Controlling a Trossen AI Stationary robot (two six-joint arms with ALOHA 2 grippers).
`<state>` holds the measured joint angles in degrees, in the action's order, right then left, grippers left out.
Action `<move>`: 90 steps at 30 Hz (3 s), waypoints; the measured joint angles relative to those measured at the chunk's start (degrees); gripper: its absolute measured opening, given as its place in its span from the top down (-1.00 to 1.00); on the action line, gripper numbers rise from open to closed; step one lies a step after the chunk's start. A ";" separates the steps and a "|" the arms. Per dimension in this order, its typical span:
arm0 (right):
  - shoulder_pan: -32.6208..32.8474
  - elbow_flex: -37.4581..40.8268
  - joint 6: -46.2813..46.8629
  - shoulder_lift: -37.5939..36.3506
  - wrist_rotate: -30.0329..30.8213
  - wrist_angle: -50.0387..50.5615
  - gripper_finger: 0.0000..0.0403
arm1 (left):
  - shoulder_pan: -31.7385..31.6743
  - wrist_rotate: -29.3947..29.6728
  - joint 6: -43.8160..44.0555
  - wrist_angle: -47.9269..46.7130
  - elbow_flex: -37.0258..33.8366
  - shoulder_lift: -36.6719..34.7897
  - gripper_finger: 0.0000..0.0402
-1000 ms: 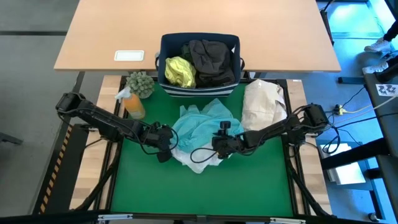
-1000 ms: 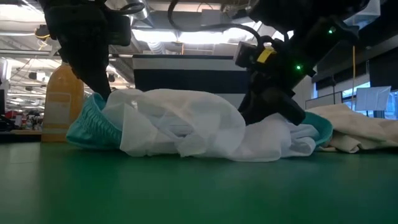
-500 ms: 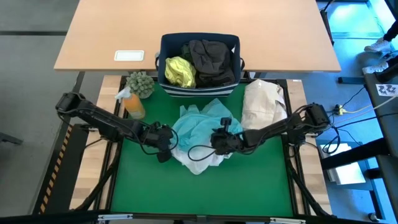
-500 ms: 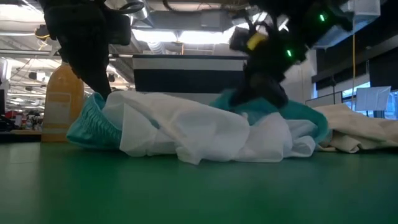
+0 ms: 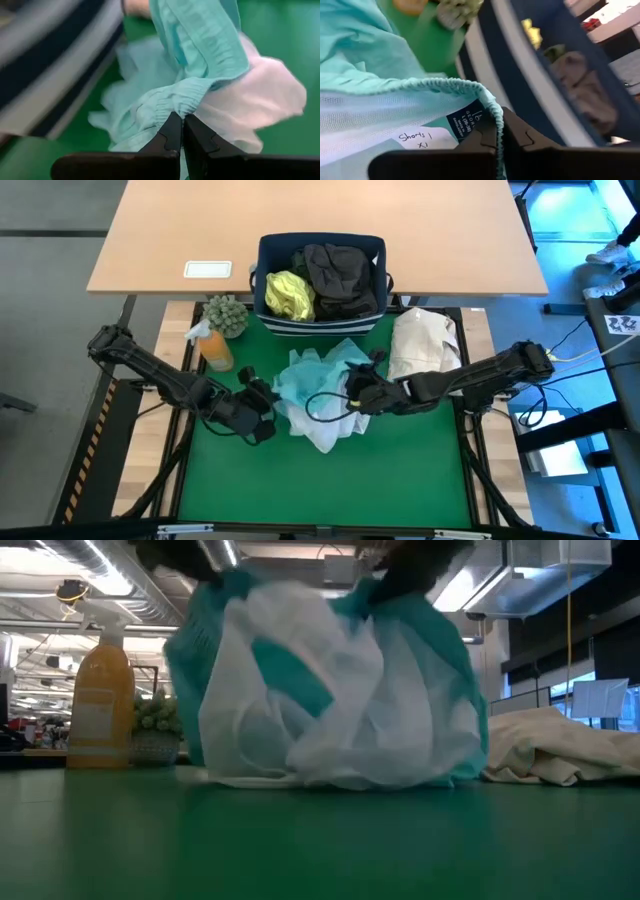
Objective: Fold laundry
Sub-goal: Fold the blue shorts
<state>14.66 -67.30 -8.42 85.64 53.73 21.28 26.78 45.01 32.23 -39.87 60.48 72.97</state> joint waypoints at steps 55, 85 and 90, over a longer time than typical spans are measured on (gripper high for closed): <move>-13.52 9.61 18.64 -6.25 -21.41 11.89 1.00 | -13.32 -21.76 14.54 -26.53 6.09 -3.15 1.00; -3.67 5.80 4.69 -4.49 -35.26 1.03 0.52 | -24.40 -26.09 1.60 -16.05 0.64 -2.93 1.00; -0.86 5.80 1.93 1.55 -41.66 -7.45 0.52 | -24.40 -26.07 1.60 -16.01 0.64 -2.93 1.00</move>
<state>13.79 -61.49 -6.50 87.19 12.06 13.84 2.37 18.94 33.82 -55.88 61.12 70.04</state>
